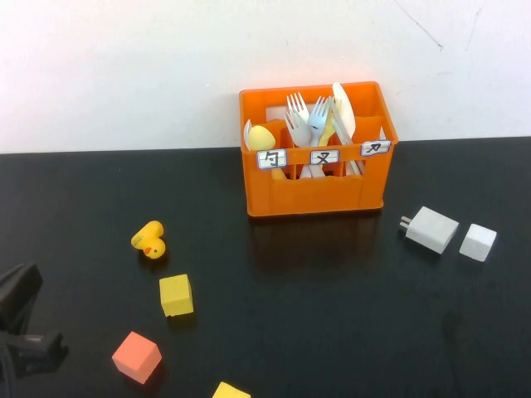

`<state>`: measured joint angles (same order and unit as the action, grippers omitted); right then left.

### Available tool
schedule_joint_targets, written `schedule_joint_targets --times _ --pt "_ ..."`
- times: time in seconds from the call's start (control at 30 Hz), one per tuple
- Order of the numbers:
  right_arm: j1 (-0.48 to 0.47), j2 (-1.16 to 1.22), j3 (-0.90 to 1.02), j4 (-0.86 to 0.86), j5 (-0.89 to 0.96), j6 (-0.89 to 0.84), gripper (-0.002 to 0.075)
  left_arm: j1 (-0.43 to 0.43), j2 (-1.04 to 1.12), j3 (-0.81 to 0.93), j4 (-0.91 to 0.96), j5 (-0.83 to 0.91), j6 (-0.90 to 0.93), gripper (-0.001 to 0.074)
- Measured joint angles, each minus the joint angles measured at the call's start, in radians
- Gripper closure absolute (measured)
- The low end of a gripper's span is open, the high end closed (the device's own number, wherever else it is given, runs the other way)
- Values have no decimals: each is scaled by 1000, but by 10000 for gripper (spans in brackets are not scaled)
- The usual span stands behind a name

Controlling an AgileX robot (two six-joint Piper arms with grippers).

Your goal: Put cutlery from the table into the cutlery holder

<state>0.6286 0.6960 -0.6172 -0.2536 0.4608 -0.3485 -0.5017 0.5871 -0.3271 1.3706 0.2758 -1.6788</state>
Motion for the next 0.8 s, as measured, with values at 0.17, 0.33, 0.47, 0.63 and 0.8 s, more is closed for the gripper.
schedule_joint_targets --times 0.17,0.33,0.47,0.63,0.8 --pt "0 -191 96 0 36 53 728 0 -112 6 -35 -5 63 736" --pt "0 -365 120 -2 79 69 728 0 -321 33 -97 117 102 736" --pt "0 -445 124 -40 218 96 728 0 -501 82 -140 177 106 736" --pt "0 -474 126 -124 390 239 728 0 -599 119 -146 111 106 736" --pt "0 -478 129 -151 417 293 728 0 -601 139 -89 31 106 736"
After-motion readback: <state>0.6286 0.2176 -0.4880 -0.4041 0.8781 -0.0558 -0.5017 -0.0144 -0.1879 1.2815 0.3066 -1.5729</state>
